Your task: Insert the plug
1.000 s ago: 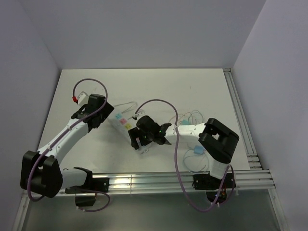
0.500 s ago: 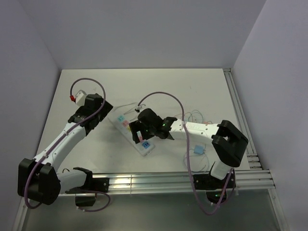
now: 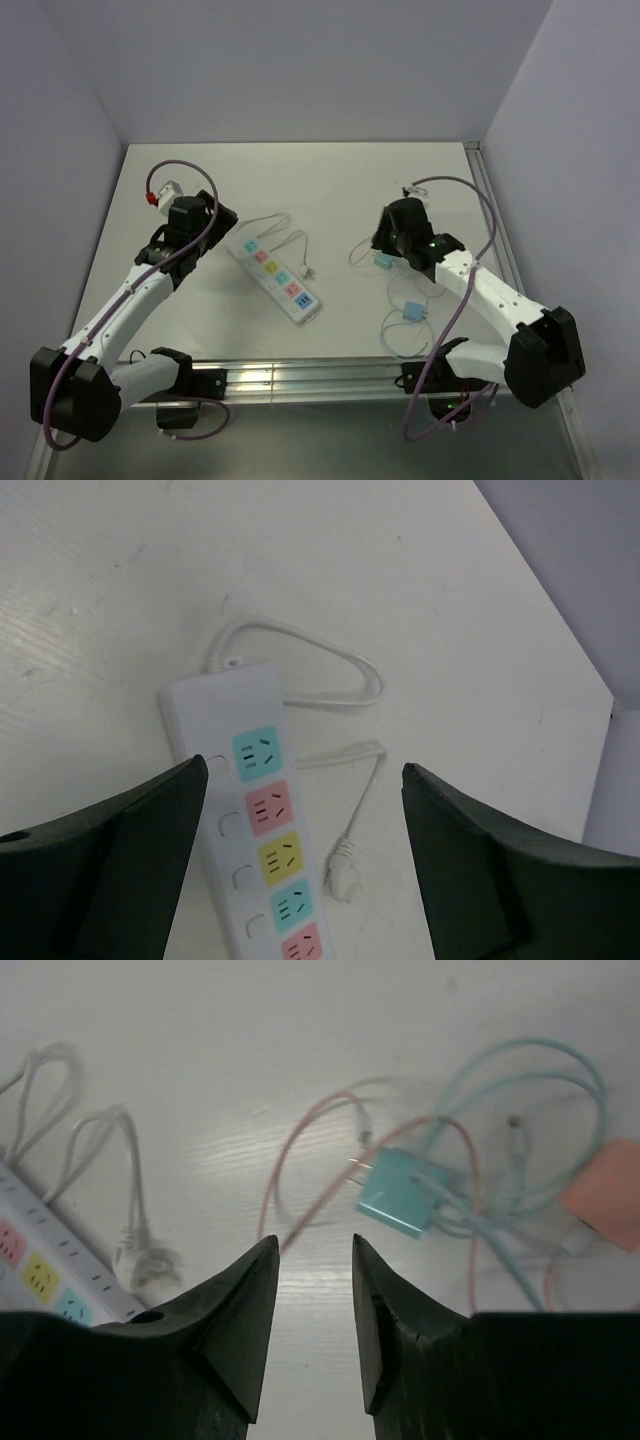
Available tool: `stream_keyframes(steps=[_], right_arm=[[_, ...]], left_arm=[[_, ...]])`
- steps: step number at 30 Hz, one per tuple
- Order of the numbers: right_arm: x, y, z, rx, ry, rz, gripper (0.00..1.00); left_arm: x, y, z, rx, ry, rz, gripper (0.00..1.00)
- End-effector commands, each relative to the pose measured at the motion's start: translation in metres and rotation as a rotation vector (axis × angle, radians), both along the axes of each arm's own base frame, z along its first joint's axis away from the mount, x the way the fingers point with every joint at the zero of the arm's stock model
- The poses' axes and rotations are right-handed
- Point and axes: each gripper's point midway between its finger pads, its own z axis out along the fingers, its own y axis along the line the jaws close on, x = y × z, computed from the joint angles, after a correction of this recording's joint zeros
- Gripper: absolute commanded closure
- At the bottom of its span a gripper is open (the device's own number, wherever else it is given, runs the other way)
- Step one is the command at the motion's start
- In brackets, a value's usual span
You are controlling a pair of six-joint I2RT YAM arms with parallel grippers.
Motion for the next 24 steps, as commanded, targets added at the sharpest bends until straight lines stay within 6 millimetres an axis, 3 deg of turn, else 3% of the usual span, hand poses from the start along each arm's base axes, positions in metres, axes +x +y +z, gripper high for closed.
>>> stream_keyframes(steps=[1,3,10,14,18,21,24], right_arm=[[-0.007,-0.039,-0.009,0.069,0.019,-0.178,0.61],[-0.007,-0.06,-0.005,0.089,-0.006,-0.229,0.63],[-0.006,-0.101,0.006,0.1,-0.031,-0.374,0.59],[-0.002,-0.147,0.009,0.088,-0.052,-0.536,0.58],[0.01,-0.169,0.028,0.079,-0.079,-0.58,0.51],[0.015,-0.182,0.025,0.034,-0.051,-0.63,0.5],[0.013,-0.18,-0.001,0.042,0.051,-0.635,0.51]], left_arm=[[0.003,-0.019,0.022,-0.027,-0.096,-0.102,0.16],[0.003,-0.026,0.024,-0.037,-0.108,-0.125,0.16],[0.004,-0.045,0.022,-0.037,-0.094,-0.181,0.17],[0.001,-0.056,0.023,-0.041,-0.101,-0.21,0.17],[-0.003,-0.066,0.027,-0.045,-0.114,-0.238,0.17],[-0.003,-0.07,0.029,-0.049,-0.121,-0.249,0.17],[-0.005,-0.071,0.029,-0.049,-0.118,-0.262,0.17]])
